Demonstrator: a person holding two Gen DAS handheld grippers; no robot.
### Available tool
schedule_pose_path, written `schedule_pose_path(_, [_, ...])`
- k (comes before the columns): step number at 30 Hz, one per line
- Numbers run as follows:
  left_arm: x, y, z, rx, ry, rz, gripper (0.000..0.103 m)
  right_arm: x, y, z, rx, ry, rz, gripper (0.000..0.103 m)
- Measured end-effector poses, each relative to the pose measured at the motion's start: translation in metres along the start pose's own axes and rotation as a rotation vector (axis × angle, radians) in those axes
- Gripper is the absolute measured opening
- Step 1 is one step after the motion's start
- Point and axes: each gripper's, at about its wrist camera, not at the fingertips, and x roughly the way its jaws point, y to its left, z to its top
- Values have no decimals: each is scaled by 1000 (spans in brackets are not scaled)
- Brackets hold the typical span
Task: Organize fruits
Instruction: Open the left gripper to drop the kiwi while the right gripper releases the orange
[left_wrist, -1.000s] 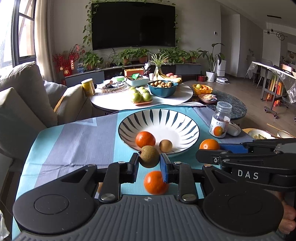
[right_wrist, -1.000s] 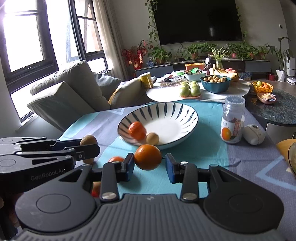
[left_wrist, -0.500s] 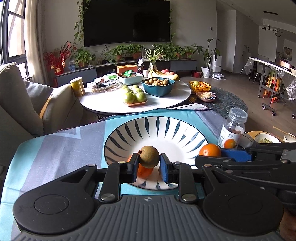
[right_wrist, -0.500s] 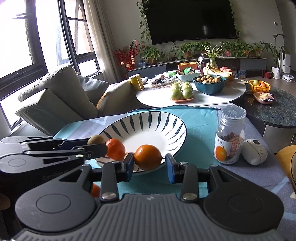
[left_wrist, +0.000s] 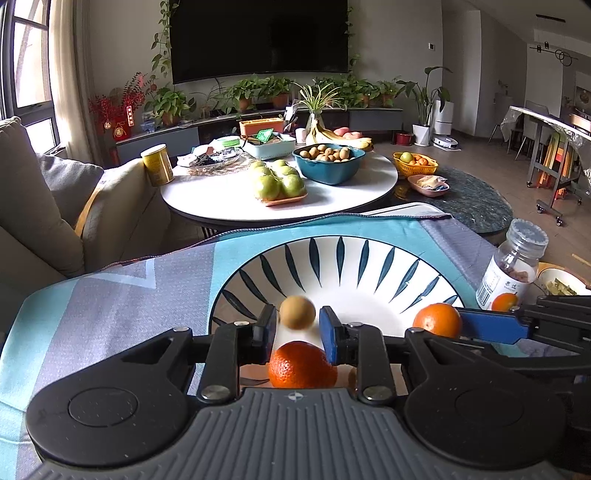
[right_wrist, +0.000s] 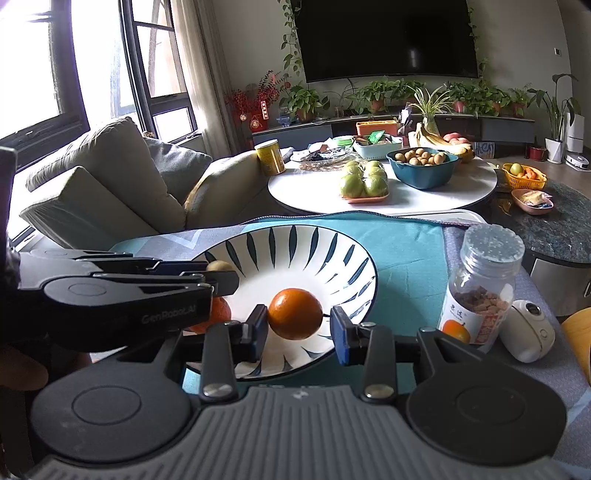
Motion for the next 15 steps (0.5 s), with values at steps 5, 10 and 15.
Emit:
schedule_pose_path(5, [-1,3,0,-5,-5,7,28,1,2,0,-15,-2,-5,78])
schedule_pose_path(10, [-16,5,1,-5,-29,10,29,-3,5,0,-19,-16,7,79])
schedule_pose_path(15, [-35,8,-1,-11,-41,19,30,-14,11,0,-34,-41,10,79])
